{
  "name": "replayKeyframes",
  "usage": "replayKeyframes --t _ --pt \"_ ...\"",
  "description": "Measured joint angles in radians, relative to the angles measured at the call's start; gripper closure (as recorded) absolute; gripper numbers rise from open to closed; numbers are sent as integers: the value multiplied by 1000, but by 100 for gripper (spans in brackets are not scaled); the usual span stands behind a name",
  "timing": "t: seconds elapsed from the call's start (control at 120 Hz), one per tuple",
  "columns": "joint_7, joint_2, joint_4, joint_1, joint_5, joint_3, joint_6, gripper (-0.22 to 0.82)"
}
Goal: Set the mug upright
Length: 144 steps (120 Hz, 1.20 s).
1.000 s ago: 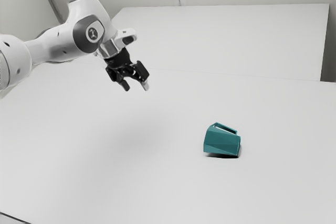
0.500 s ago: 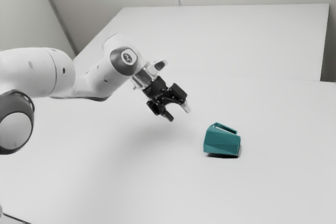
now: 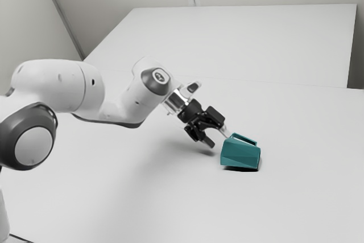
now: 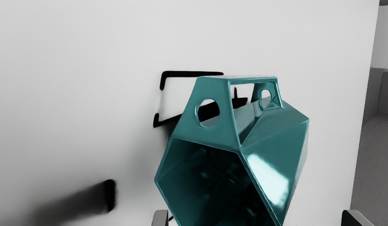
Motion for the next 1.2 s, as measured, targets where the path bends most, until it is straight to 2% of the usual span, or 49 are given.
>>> replayKeyframes --t 0.4,0.5,0.567,0.717,0.817,0.975,1.2 --pt "78 53 29 -59 -88 0 25 0" --pt "90 58 32 -68 -106 0 35 4" --pt "97 60 38 -76 -112 0 43 12" --pt "110 59 58 -80 -113 0 53 44" --pt "115 59 65 -88 -113 0 57 59" --pt "119 57 73 -106 -114 0 66 70" --pt "112 35 73 -122 -107 0 83 75"
